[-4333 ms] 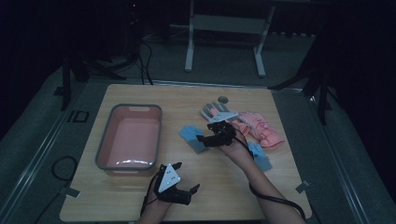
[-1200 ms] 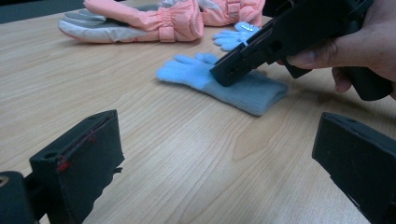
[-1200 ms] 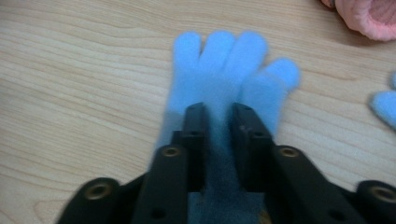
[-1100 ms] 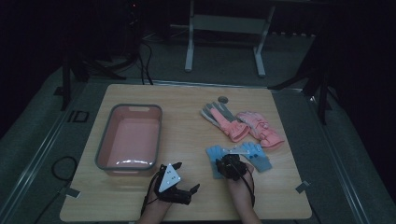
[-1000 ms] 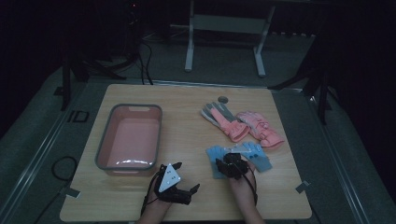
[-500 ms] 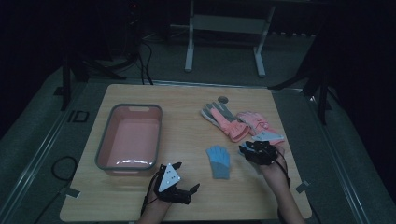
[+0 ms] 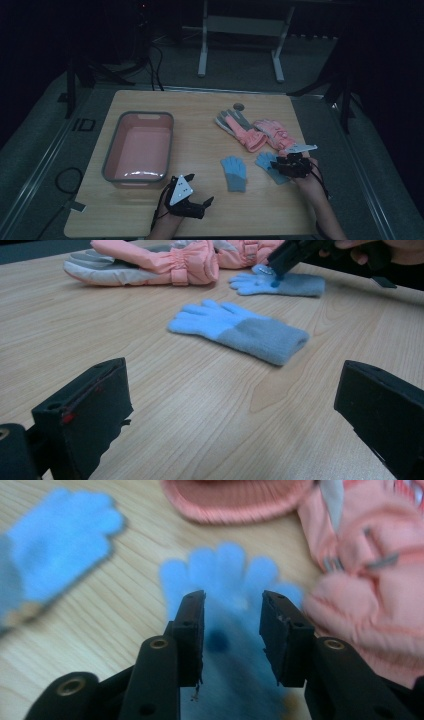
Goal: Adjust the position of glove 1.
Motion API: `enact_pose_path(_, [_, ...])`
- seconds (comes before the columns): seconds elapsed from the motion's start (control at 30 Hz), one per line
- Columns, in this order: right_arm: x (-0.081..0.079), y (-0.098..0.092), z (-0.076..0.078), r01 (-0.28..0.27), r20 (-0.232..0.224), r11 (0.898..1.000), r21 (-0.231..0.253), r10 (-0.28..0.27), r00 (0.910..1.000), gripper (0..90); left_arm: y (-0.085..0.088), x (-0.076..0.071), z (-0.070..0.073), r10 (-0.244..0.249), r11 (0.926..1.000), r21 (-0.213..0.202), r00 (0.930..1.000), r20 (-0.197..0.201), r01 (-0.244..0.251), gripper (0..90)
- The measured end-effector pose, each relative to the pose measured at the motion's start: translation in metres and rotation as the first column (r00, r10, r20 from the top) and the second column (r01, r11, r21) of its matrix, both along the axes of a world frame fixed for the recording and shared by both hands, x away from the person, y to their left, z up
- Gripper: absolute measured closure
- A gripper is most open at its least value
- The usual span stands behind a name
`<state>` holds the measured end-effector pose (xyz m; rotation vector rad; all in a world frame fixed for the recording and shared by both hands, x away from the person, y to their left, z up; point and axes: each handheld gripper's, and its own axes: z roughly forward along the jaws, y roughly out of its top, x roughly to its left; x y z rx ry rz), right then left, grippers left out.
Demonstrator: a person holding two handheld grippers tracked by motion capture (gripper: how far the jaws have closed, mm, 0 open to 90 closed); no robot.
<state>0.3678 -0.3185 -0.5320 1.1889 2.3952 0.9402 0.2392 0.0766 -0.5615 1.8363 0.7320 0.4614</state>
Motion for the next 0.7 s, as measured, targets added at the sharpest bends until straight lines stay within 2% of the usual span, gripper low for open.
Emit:
enact_pose_path(0.07, [0.002, -0.003, -0.005, -0.010, -0.021, 1.000, 0.023, 0.010, 0.9997, 61.8, 0.000, 0.000, 0.000, 0.002, 1.0000, -0.003, 1.0000, -0.002, -0.002, 1.8])
enact_pose_path(0.13, [0.002, -0.003, -0.008, -0.012, -0.024, 1.000, 0.019, 0.013, 0.9996, 61.2, 0.000, 0.000, 0.000, 0.002, 1.0000, -0.002, 1.0000, -0.002, -0.002, 1.8])
enact_pose_path(0.27, [-0.001, -0.003, -0.014, -0.013, 0.001, 1.000, 0.022, 0.013, 0.9999, 61.3, 0.000, 0.000, 0.000, 0.005, 1.0000, -0.004, 1.0000, -0.003, -0.005, 1.8])
enact_pose_path(0.33, [-0.003, -0.002, -0.015, -0.020, 0.026, 1.000, 0.006, 0.020, 0.9995, 64.5, 0.000, 0.000, 0.000, 0.005, 1.0000, -0.003, 1.0000, -0.002, -0.005, 1.8])
enact_pose_path(0.47, [-0.007, 0.003, -0.015, -0.019, 0.039, 1.000, -0.010, 0.019, 0.9990, 79.6, 0.001, 0.000, 0.000, 0.006, 1.0000, -0.003, 1.0000, -0.001, -0.006, 1.8])
enact_pose_path(0.5, [-0.007, 0.003, -0.015, -0.019, 0.039, 1.000, -0.010, 0.019, 0.9990, 79.6, 0.001, 0.000, 0.000, 0.006, 1.0000, -0.003, 1.0000, -0.001, -0.006, 1.8])
enact_pose_path(0.53, [-0.008, 0.005, -0.015, -0.011, 0.039, 1.000, -0.016, 0.011, 0.9992, 81.1, 0.000, 0.000, 0.000, 0.007, 1.0000, -0.004, 1.0000, -0.003, -0.007, 1.8])
enact_pose_path(0.57, [-0.009, 0.009, -0.013, 0.032, 0.023, 0.999, -0.017, -0.032, 0.9992, 83.2, 0.001, 0.000, 0.000, 0.007, 1.0000, -0.004, 1.0000, -0.003, -0.007, 1.8])
enact_pose_path(0.6, [-0.010, 0.011, -0.011, 0.049, 0.020, 0.998, -0.025, -0.049, 0.9986, 83.8, 0.001, 0.000, 0.000, 0.007, 1.0000, -0.004, 1.0000, -0.002, -0.007, 1.8])
enact_pose_path(0.7, [-0.016, 0.018, -0.001, 0.115, 0.029, 0.993, -0.013, -0.114, 0.9930, 84.6, 0.001, 0.000, 0.000, 0.009, 1.0000, -0.005, 1.0000, 0.002, -0.009, 1.8])
